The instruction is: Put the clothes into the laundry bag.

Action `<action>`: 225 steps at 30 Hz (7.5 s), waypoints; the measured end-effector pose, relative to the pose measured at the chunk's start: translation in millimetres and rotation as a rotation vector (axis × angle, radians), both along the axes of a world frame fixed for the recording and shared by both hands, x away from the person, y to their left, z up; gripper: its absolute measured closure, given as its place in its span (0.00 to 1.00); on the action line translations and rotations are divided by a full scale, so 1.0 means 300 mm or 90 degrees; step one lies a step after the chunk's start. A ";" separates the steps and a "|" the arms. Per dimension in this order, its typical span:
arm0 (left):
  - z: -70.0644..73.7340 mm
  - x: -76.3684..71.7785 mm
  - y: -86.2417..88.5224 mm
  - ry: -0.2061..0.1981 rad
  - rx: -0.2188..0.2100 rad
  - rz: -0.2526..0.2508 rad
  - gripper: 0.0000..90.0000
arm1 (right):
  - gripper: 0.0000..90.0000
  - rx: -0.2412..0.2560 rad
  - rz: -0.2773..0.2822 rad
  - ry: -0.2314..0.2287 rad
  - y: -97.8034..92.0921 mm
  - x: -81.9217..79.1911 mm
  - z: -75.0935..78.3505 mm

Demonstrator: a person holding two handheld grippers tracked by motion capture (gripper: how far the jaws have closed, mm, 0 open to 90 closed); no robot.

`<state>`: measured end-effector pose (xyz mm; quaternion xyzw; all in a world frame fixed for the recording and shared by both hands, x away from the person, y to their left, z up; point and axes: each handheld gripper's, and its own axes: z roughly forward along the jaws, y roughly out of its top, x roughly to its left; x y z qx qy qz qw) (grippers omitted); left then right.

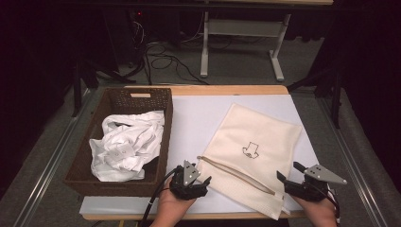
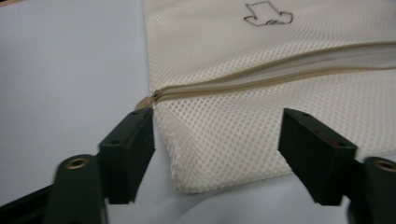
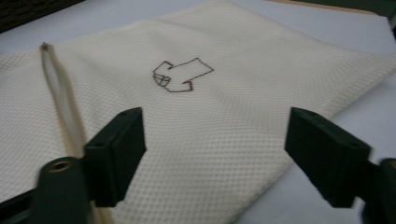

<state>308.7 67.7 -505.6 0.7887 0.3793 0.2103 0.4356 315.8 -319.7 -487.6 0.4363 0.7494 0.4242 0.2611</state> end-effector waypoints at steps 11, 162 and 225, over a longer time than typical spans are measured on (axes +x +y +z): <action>0.046 -0.016 -0.005 0.014 -0.009 -0.034 0.00 | 0.00 -0.008 0.025 -0.022 0.078 -0.035 0.013; 0.092 0.355 0.640 0.440 0.189 0.261 0.82 | 0.05 -0.026 0.055 0.004 0.078 0.014 -0.041; 0.412 -0.025 0.702 -0.373 -0.151 0.334 0.87 | 0.07 -0.016 0.045 -0.015 0.079 0.007 -0.034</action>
